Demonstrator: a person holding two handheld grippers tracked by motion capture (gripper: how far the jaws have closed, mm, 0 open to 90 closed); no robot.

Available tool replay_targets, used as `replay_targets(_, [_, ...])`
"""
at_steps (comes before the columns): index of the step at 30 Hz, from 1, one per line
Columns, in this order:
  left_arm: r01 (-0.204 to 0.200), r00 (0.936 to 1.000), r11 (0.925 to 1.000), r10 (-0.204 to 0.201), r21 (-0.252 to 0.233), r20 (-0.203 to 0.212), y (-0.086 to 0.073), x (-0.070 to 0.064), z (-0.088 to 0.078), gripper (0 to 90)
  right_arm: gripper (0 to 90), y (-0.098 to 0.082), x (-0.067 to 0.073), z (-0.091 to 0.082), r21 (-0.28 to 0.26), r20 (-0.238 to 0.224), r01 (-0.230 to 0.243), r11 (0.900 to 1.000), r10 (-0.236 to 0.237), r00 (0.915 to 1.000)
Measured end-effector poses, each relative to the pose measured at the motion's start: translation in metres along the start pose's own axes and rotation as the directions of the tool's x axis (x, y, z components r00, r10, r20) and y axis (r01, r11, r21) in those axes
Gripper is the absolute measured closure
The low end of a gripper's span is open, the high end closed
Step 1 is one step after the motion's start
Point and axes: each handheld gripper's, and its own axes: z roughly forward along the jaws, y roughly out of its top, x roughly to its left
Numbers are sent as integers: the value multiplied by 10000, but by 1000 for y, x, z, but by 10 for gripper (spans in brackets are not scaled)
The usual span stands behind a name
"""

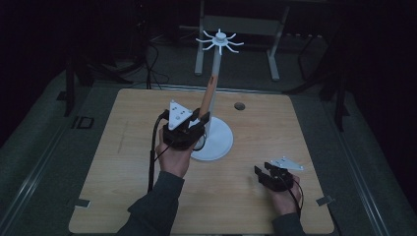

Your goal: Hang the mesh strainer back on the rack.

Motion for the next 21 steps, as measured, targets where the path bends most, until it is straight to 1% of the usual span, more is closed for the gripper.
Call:
replay_targets(4, [147,9998,9998,-149,-124,-134,3,3,-1,691,519,0,0,0,11,10,-7,10000,7,10000])
replay_targets(11, [410,9990,9986,-416,-332,-187,6,5,-1,691,519,0,0,1,-1,4,20,10000,-20,10000])
replay_targets(21, [572,9979,9965,-588,-618,-254,12,6,-4,691,519,0,0,1,29,2,29,10000,-29,10000])
